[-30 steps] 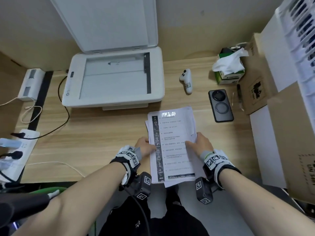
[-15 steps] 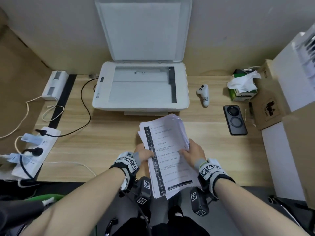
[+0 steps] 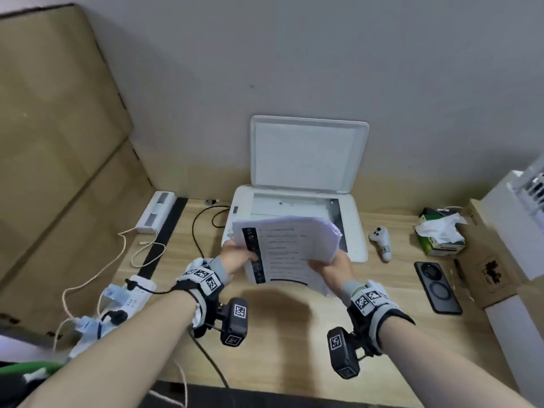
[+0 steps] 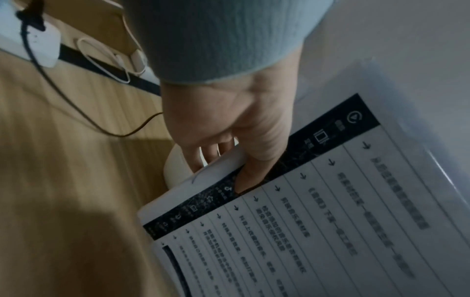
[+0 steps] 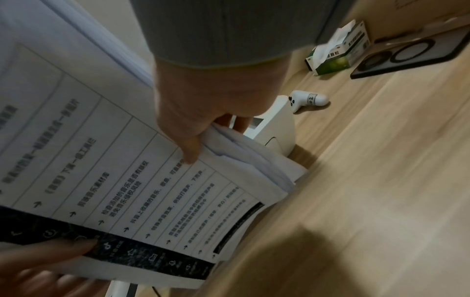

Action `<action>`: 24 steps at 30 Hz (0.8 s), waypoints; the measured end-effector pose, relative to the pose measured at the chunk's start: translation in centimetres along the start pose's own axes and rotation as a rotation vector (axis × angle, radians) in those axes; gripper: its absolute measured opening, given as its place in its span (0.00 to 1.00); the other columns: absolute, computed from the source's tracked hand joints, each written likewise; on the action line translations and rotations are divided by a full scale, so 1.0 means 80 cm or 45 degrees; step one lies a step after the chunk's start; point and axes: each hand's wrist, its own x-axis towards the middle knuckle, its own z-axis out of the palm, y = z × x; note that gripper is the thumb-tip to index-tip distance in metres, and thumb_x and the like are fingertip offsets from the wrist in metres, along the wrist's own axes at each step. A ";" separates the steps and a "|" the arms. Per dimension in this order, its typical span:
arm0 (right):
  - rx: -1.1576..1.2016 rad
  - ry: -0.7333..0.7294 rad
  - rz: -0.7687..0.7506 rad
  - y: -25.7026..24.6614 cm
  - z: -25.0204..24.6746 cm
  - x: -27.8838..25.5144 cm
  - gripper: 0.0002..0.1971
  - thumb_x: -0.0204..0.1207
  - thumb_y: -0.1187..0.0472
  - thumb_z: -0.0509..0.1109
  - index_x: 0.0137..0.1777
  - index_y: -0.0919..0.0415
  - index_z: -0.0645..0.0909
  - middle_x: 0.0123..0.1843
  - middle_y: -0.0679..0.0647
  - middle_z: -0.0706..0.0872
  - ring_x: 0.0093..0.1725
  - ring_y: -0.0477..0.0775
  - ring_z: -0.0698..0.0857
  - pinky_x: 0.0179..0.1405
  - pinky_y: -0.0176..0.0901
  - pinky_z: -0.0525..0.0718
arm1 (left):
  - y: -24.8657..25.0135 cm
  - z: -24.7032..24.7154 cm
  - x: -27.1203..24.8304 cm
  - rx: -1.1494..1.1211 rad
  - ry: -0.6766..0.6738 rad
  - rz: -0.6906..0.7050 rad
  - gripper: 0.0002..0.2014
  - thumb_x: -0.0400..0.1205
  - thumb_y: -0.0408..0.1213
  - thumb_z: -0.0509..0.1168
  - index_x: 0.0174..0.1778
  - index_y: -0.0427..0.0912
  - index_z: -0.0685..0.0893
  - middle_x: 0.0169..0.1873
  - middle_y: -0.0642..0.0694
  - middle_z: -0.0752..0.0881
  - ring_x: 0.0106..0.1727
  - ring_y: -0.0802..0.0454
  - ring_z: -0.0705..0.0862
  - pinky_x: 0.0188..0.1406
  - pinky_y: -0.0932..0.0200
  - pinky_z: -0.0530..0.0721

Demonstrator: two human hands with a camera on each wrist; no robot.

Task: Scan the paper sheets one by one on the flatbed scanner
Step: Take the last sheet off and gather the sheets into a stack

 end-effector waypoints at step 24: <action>0.270 -0.070 0.093 -0.007 0.027 0.052 0.17 0.63 0.78 0.80 0.43 0.55 0.87 0.41 0.54 0.90 0.42 0.53 0.87 0.44 0.46 0.88 | -0.022 -0.005 0.058 0.180 -0.041 0.170 0.15 0.69 0.29 0.81 0.51 0.38 0.89 0.47 0.46 0.90 0.46 0.60 0.87 0.51 0.63 0.83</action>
